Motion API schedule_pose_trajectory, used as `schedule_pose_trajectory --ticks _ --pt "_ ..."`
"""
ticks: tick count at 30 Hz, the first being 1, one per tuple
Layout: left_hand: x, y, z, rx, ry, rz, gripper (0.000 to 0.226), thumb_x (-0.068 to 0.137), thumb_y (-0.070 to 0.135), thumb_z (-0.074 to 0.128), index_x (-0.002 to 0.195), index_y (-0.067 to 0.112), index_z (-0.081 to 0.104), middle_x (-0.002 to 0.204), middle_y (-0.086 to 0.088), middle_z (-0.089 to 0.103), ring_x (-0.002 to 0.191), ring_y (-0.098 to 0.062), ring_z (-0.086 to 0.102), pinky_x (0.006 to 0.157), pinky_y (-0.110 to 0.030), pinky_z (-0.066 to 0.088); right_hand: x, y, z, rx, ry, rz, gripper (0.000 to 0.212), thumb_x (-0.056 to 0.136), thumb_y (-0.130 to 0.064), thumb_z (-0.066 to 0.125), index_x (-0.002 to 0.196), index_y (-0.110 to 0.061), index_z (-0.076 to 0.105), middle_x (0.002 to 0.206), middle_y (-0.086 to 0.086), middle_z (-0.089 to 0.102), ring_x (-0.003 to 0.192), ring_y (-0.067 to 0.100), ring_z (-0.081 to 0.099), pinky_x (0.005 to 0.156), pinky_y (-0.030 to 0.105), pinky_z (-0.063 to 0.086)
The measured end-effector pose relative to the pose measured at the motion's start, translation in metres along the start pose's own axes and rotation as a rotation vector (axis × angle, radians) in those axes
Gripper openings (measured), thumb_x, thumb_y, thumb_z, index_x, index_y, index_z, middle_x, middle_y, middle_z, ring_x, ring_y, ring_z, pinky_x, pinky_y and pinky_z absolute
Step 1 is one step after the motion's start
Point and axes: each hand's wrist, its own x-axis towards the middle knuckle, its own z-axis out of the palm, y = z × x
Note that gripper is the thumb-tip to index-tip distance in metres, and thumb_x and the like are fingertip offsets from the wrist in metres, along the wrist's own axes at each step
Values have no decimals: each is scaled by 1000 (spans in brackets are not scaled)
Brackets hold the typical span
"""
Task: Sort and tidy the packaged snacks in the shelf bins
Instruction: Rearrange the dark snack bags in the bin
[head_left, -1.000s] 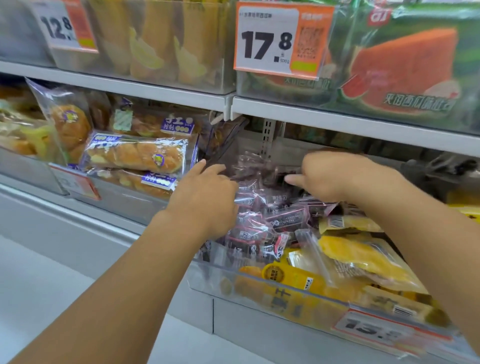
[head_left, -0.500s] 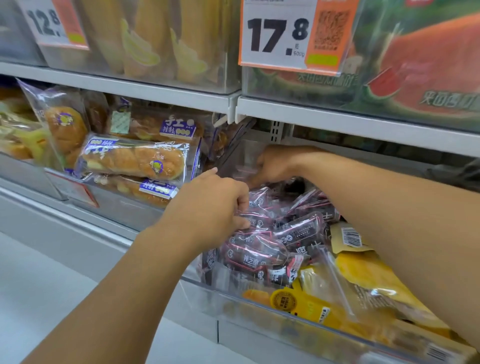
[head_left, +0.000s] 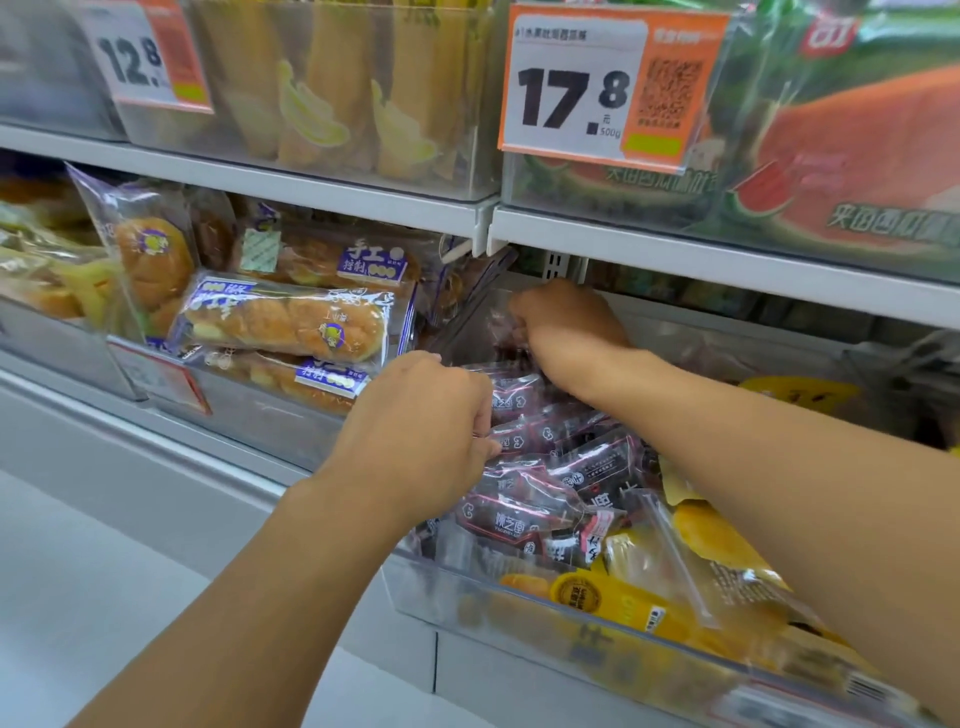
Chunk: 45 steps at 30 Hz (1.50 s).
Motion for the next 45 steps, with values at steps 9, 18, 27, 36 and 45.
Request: schedule_pose_trajectory --ticks 9,18,27,36,45 --pt "3 -3 -2 -22 28 111 38 104 48 36 116 26 66 117 10 56 127 -13 45 123 -34 7 15 12 -5 12 -333 71 33 82 -34 80 102 -11 68 100 6 70 90 22 68 76 32 55" --pt "30 4 -8 88 -200 -16 41 96 39 48 127 16 59 130 -4 61 145 -26 24 122 -44 11 9 2 -15 -113 -596 24 59 94 -35 67 146 -15 49 146 4 51 129 24 52 110 39 42" --pt "16 2 -7 61 -161 8 34 102 45 41 99 26 69 127 -2 65 149 -19 18 119 -35 19 18 0 4 -34 -485 -58 51 92 -25 71 138 -18 51 119 0 56 90 18 58 82 35 54" --pt "11 0 -3 204 -119 44 37 102 51 36 100 28 64 112 7 54 113 -21 33 100 -31 32 24 13 20 -53 -348 -73 66 82 -19 82 138 -17 49 127 8 58 104 27 60 80 34 56" --pt "10 0 -4 -55 -44 -116 32 86 47 72 107 29 55 105 0 52 100 -22 57 75 -33 45 -28 -4 -16 -16 -248 -354 23 90 -42 68 97 -20 64 92 -4 65 82 16 60 71 34 50"
